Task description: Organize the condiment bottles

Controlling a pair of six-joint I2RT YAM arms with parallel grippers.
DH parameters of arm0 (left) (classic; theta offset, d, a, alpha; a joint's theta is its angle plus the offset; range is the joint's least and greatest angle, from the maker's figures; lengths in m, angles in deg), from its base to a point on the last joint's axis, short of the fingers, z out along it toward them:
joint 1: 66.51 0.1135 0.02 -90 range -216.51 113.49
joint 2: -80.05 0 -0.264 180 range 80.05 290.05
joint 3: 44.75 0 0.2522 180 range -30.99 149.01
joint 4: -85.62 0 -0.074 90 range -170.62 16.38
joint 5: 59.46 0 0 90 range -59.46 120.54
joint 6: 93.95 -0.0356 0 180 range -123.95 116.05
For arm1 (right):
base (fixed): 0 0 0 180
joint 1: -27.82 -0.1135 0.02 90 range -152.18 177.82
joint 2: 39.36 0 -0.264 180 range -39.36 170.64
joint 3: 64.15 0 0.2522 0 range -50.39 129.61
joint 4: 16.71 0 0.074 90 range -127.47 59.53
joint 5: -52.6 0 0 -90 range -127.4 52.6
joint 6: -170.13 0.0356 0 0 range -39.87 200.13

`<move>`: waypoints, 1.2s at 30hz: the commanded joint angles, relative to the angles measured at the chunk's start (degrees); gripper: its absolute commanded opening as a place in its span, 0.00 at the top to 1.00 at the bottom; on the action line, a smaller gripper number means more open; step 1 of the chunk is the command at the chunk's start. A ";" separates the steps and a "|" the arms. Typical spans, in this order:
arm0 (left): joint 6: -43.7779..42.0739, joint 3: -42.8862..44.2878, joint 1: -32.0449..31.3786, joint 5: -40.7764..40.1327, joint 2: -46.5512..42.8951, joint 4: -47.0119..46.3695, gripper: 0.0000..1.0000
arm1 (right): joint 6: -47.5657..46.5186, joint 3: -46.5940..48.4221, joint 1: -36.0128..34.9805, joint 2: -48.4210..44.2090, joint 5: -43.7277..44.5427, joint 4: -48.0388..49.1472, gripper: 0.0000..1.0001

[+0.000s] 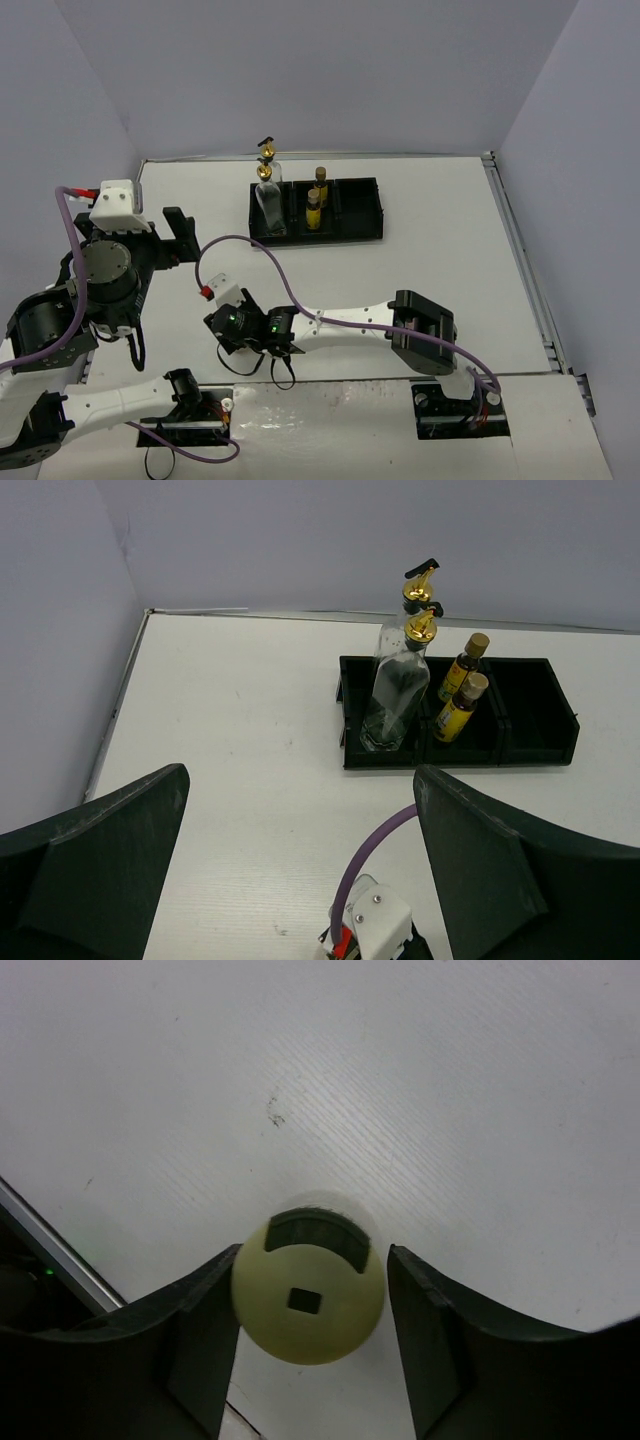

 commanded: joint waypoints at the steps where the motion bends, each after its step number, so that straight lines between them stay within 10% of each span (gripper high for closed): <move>1: -0.33 0.94 -0.12 -1.13 0.29 -1.16 0.09 | 0.84 0.60 -0.50 -1.50 3.61 0.40 0.56; 10: -0.33 1.11 -0.12 -1.23 0.12 -0.75 0.08 | 0.72 0.59 -0.17 -4.59 8.60 -0.40 1.00; 24: -0.66 1.03 -0.12 -1.23 0.18 -1.13 0.09 | 0.85 -6.29 25.78 -29.61 7.22 -8.65 1.00; 36: -1.41 2.81 -0.12 -0.97 1.54 -1.61 0.08 | -1.00 9.20 50.45 -20.17 -7.46 -10.87 1.00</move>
